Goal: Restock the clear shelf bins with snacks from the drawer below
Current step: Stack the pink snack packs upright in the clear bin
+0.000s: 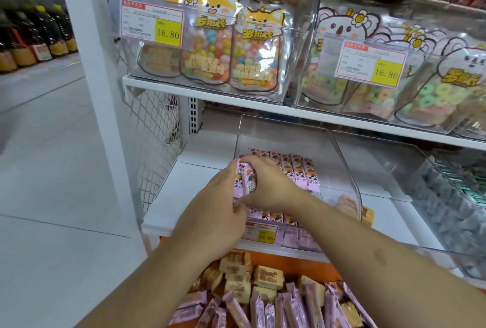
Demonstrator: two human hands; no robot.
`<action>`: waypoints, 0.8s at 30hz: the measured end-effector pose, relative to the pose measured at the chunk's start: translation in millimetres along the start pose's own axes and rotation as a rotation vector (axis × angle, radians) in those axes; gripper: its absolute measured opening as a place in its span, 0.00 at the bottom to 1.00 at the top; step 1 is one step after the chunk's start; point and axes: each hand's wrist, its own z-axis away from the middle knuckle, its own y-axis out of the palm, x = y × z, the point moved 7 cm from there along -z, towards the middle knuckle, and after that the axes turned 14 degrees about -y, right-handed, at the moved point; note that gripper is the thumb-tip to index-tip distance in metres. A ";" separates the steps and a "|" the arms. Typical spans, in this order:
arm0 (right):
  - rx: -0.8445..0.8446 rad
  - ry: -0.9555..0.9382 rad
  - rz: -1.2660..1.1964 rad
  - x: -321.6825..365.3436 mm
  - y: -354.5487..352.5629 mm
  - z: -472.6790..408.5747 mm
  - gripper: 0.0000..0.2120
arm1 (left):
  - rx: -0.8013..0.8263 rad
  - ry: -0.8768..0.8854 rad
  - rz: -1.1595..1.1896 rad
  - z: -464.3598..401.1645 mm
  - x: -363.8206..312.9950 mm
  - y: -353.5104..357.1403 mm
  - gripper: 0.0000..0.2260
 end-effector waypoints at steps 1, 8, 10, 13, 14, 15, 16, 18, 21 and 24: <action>-0.010 0.004 0.016 -0.5 0.1 0.8 0.50 | -0.003 0.000 0.003 0.6 -0.6 -0.3 0.34; -0.172 0.109 -0.041 -5.8 -9.7 -1.3 0.51 | 0.011 -0.013 -0.017 1.5 -0.2 -0.6 0.36; -0.160 0.122 -0.094 -9.1 -11.1 2.3 0.50 | 0.015 -0.019 -0.033 1.2 0.6 -0.2 0.38; -0.048 0.092 -0.108 -8.0 -12.3 12.6 0.41 | 0.024 -0.038 -0.047 1.0 2.1 0.1 0.38; -0.016 0.090 -0.131 -7.3 -11.9 16.9 0.39 | 0.025 -0.037 -0.047 1.0 2.0 0.2 0.38; 0.007 0.088 -0.163 -6.1 -10.8 20.5 0.38 | 0.025 -0.032 -0.045 1.3 1.6 0.4 0.38; 0.020 0.078 -0.193 -3.8 -9.6 23.1 0.37 | 0.027 -0.029 -0.043 1.5 1.1 0.8 0.38; 0.028 0.037 -0.221 0.9 -7.9 24.7 0.37 | 0.029 -0.028 -0.046 1.9 -0.8 0.9 0.38; 0.020 -0.023 -0.228 7.4 -4.7 22.1 0.37 | 0.027 -0.028 -0.058 2.4 -1.8 0.5 0.40; -0.036 -0.010 -0.220 6.8 -4.7 17.5 0.35 | 0.018 -0.027 -0.073 2.2 -1.1 0.0 0.39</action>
